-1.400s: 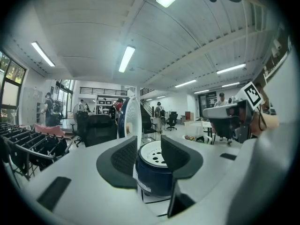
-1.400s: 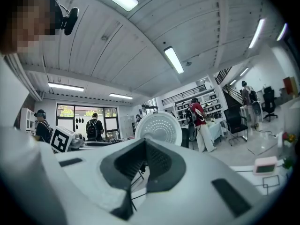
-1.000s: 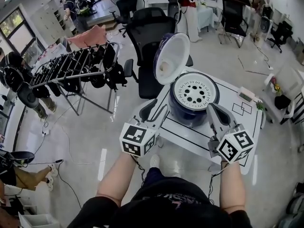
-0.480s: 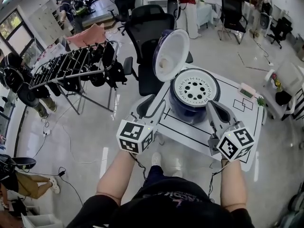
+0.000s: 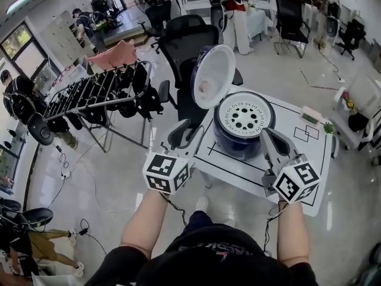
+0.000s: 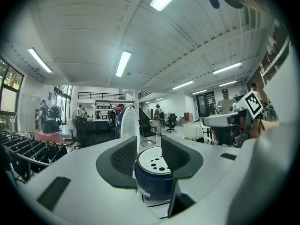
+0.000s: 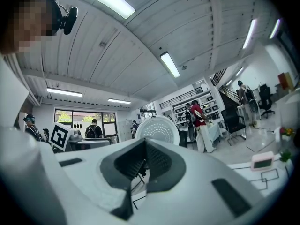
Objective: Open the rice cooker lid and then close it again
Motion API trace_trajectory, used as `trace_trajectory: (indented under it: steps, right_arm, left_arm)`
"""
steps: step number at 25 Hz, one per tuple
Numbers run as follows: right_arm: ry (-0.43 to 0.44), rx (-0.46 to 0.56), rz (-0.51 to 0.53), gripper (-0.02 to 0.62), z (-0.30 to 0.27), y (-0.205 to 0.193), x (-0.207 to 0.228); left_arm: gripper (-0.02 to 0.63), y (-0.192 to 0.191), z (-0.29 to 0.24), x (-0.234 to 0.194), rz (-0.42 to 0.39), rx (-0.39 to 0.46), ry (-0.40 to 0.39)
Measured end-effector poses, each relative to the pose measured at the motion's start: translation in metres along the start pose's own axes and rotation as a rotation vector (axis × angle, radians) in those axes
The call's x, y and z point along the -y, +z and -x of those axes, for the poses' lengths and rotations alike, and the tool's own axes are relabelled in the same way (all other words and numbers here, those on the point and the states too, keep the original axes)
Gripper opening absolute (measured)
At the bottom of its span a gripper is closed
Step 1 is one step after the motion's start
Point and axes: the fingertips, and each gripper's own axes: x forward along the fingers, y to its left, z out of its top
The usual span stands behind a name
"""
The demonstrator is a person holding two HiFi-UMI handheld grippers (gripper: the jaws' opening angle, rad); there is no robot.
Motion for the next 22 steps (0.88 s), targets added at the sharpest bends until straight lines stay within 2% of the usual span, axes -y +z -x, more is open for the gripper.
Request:
trace_trajectory:
  steps: [9,22]
  right_arm:
    - [-0.061,0.008,0.001,0.002,-0.019,-0.002,0.019]
    - [-0.164,0.011,-0.002,0.002,-0.102,-0.001,0.048]
  left_arm:
    - [0.161,0.011,-0.027,-0.047,0.015,0.039,0.03]
    - [0.161,0.003,-0.101,-0.145,0.052,0.022,0.013]
